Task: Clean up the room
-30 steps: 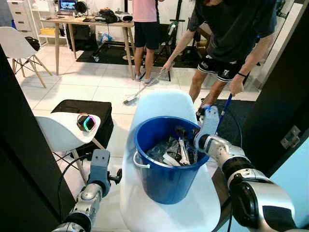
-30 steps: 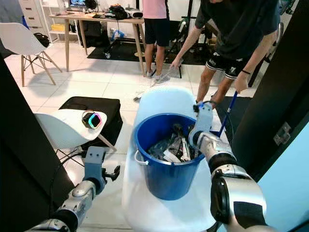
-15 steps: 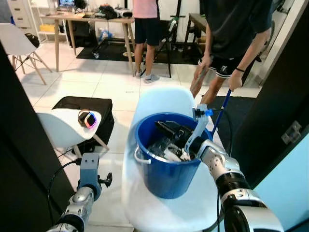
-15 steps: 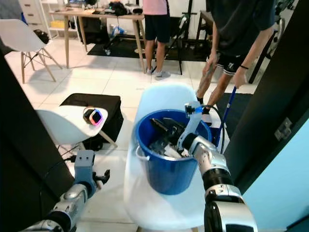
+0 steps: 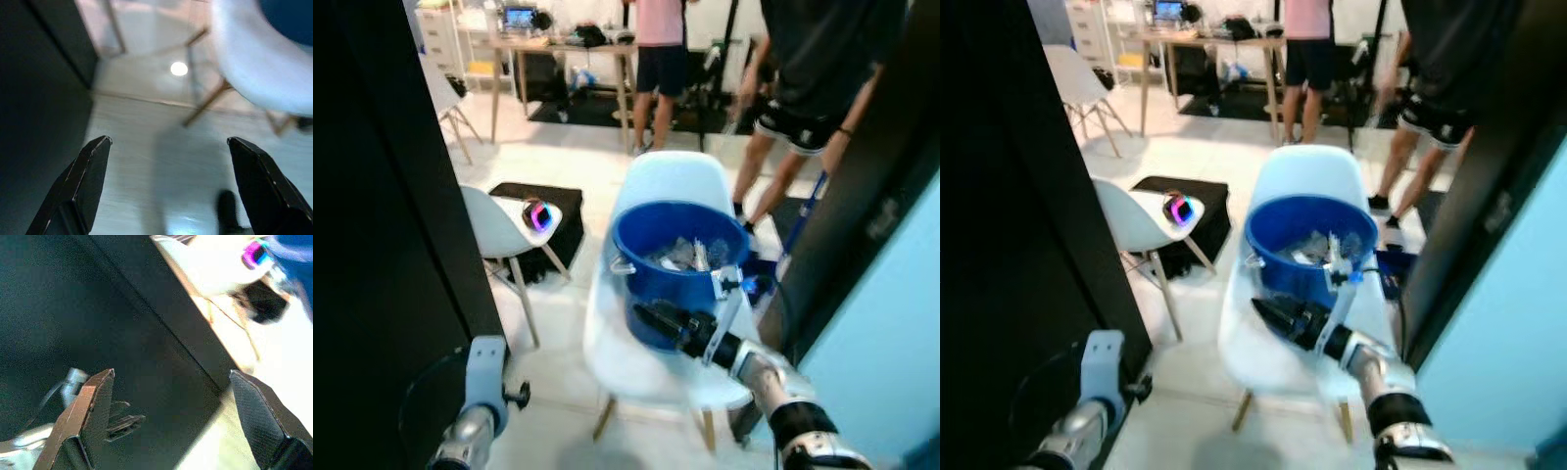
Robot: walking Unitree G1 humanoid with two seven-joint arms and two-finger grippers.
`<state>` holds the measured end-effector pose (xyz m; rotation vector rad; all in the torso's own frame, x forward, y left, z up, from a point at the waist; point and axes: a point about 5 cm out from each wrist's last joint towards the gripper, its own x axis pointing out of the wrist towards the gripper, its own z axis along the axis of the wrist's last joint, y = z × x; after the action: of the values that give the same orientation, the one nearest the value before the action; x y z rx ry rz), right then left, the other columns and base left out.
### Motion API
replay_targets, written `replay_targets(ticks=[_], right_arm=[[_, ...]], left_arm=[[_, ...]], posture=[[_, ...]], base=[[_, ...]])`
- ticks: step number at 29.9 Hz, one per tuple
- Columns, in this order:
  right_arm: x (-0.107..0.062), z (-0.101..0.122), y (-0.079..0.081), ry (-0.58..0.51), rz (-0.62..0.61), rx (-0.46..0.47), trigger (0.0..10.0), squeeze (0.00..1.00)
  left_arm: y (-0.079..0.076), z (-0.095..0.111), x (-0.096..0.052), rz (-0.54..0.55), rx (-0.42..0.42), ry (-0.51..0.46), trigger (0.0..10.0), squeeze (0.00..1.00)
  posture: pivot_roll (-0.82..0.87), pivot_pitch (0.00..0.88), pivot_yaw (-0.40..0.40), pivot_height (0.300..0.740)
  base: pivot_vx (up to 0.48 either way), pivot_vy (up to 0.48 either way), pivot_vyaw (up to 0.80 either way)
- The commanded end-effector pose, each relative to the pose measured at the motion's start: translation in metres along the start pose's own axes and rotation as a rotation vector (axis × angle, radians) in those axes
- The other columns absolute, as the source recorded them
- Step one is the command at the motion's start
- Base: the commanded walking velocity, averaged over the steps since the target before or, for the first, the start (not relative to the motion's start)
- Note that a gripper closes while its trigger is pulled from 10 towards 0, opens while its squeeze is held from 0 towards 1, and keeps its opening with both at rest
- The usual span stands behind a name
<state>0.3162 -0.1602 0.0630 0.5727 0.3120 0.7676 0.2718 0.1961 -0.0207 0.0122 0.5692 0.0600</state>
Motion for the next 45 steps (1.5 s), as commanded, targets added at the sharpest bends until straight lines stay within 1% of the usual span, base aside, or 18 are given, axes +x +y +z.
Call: replay_targets(ticks=[1,3,4,9,10,12,13,14,17,19,20,22,24,25,28,31,38,45], right_arm=[[-0.008,-0.024,-0.011,0.053,-0.127,0.055,10.0,0.00],[-0.022,-0.043,-0.024,0.107,-0.291,0.078,10.0,0.00],[-0.022,-0.043,-0.024,0.107,-0.291,0.078,10.0,0.00],[-0.078,-0.080,-0.055,0.143,-0.847,0.190,10.0,0.00],[-0.078,-0.080,-0.055,0.143,-0.847,0.190,10.0,0.00],[-0.097,-0.091,-0.060,0.166,-0.988,0.227,10.0,0.00],[-0.097,-0.091,-0.060,0.166,-0.988,0.227,10.0,0.00],[-0.108,-0.099,-0.062,0.186,-1.062,0.240,10.0,0.00],[-0.119,-0.108,-0.062,0.206,-1.126,0.259,10.0,0.00],[-0.136,-0.127,-0.059,0.287,-1.212,0.259,10.0,0.00],[-0.136,-0.127,-0.059,0.287,-1.212,0.259,10.0,0.00],[-0.147,-0.146,-0.053,0.406,-1.226,0.227,10.0,0.00],[-0.147,-0.146,-0.053,0.406,-1.226,0.227,10.0,0.00],[-0.154,-0.165,-0.044,0.527,-1.210,0.184,10.0,0.00],[-0.155,-0.171,-0.042,0.553,-1.207,0.176,10.0,0.00],[-0.159,-0.185,-0.034,0.617,-1.191,0.166,10.0,0.00],[-0.161,-0.187,-0.033,0.634,-1.195,0.148,10.0,0.00],[-0.163,-0.176,-0.040,0.651,-1.158,0.056,10.0,0.00]], left_arm=[[0.003,-0.012,-0.003,0.007,0.020,0.046,10.0,0.00],[0.001,-0.017,-0.005,0.004,0.024,0.066,10.0,0.00],[0.001,-0.017,-0.005,0.004,0.024,0.066,10.0,0.00],[-0.001,-0.041,-0.012,-0.012,0.040,0.155,10.0,0.00],[-0.001,-0.041,-0.012,-0.012,0.040,0.155,10.0,0.00],[-0.001,-0.050,-0.016,-0.012,0.050,0.191,10.0,0.00],[-0.001,-0.050,-0.016,-0.012,0.050,0.191,10.0,0.00],[-0.001,-0.058,-0.019,-0.011,0.057,0.220,10.0,0.00],[0.000,-0.066,-0.023,-0.007,0.062,0.251,10.0,0.00],[0.004,-0.088,-0.034,0.010,0.065,0.335,10.0,0.00],[0.004,-0.088,-0.034,0.010,0.065,0.335,10.0,0.00],[0.009,-0.109,-0.047,0.026,0.079,0.415,10.0,0.00],[0.009,-0.109,-0.047,0.026,0.079,0.415,10.0,0.00],[0.013,-0.127,-0.060,0.018,0.116,0.478,10.0,0.00],[0.014,-0.132,-0.064,0.014,0.123,0.493,10.0,0.00],[0.019,-0.146,-0.076,0.002,0.134,0.543,10.0,0.00],[0.024,-0.151,-0.080,0.008,0.152,0.567,10.0,0.00],[0.023,-0.143,-0.074,0.009,0.148,0.538,10.0,0.00]], posture=[[0.00,0.000,-0.054,0.740],[0.00,0.000,-0.055,0.740],[0.00,0.000,-0.055,0.740],[-0.01,0.000,-0.051,0.740],[-0.01,0.000,-0.051,0.740],[-0.01,0.000,-0.048,0.740],[-0.01,0.000,-0.048,0.740],[-0.01,0.000,-0.046,0.740],[-0.01,0.000,-0.046,0.740],[-0.01,0.000,-0.049,0.740],[-0.01,0.000,-0.049,0.740],[-0.01,0.000,-0.055,0.740],[-0.01,0.000,-0.055,0.740],[-0.01,0.000,-0.062,0.740],[-0.01,0.000,-0.062,0.740],[-0.01,0.000,-0.058,0.740],[-0.01,0.000,-0.054,0.740],[-0.01,0.000,-0.052,0.740]], base=[[-0.405,0.000,-0.77],[-0.405,0.000,-0.77],[-0.405,0.000,-0.77],[-0.070,0.000,-0.77],[0.000,0.000,-0.77],[0.000,0.000,-0.77],[0.000,0.000,-0.77],[0.000,0.000,-0.77],[0.000,0.000,-0.77],[0.000,0.000,-0.77],[0.000,0.000,-0.77],[0.000,0.000,-0.77],[0.000,0.000,-0.77],[0.000,0.000,-0.77],[0.000,0.000,-0.76],[0.000,0.000,-0.76],[0.000,0.000,-0.76],[0.000,0.000,-0.76]])
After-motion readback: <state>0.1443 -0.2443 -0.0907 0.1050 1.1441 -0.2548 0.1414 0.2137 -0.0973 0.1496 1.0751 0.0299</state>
